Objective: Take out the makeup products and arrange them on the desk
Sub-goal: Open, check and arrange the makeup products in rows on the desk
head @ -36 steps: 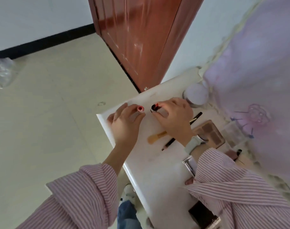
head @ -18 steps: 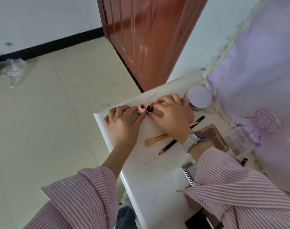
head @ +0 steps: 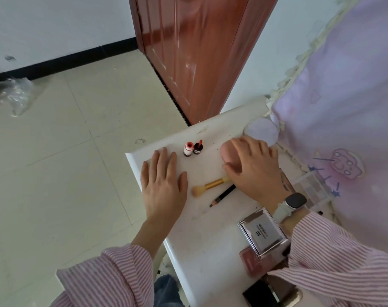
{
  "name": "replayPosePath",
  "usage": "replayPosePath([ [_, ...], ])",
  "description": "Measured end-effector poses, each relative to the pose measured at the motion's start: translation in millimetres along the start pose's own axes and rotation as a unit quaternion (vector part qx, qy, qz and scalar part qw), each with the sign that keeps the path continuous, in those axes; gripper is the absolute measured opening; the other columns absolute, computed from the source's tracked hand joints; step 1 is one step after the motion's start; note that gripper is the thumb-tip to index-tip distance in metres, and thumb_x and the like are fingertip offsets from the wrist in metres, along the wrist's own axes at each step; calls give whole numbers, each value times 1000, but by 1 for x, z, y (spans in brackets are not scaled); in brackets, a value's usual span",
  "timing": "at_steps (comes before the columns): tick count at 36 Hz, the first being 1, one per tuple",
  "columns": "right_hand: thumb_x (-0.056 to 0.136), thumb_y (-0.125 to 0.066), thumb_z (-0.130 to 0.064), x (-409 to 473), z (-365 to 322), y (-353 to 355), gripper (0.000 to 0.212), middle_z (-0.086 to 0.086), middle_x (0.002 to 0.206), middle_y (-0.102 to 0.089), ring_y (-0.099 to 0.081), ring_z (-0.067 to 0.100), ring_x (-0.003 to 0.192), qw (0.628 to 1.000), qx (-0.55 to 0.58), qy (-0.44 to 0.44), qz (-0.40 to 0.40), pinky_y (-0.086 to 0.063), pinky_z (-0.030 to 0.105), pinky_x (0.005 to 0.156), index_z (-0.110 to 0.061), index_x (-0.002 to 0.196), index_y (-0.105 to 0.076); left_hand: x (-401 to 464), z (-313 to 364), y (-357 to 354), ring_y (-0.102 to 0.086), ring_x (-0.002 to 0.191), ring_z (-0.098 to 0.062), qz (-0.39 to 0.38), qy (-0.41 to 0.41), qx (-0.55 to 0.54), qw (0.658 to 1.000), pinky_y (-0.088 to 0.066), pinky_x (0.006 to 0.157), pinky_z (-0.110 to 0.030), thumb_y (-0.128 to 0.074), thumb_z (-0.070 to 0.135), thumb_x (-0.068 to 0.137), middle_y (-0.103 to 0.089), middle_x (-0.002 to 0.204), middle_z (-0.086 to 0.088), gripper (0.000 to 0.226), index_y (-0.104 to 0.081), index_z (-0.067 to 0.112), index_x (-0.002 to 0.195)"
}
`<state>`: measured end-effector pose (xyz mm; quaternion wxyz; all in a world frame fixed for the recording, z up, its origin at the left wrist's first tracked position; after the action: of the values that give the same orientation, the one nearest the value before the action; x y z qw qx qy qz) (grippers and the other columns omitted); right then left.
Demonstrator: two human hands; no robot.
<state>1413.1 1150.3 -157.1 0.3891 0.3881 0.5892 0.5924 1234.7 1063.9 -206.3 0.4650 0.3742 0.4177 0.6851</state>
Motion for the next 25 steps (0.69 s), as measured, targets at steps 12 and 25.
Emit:
replayPosePath([
  [12, 77, -61, -26, 3, -14, 0, 38, 15, 119, -48, -49, 38, 91, 999, 33, -40, -1, -42, 40, 67, -13, 111, -53, -4, 2, -2, -34, 135, -30, -27, -21, 68, 997, -22, 112, -49, -33, 32, 92, -40, 144, -16, 53, -45, 3, 134],
  [25, 73, -61, -31, -51, -31, 42, 56, -3, 126, -38, -44, 13, 112, 915, 399, -51, 33, -37, 11, 91, -18, 126, -48, -16, 3, 53, -59, 91, -2, -42, 161, -415, 895, -43, 77, -10, -47, 12, 95, -61, 106, 3, 20, -64, 21, 97],
])
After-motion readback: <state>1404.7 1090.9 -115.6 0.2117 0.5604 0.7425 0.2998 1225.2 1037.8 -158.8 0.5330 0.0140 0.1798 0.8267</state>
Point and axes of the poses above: each hand's wrist, its own x-axis towards the middle knuckle, its own y-axis out of the back of the hand, z = x × y, the point moved 4 cm from there along x, towards the middle knuckle
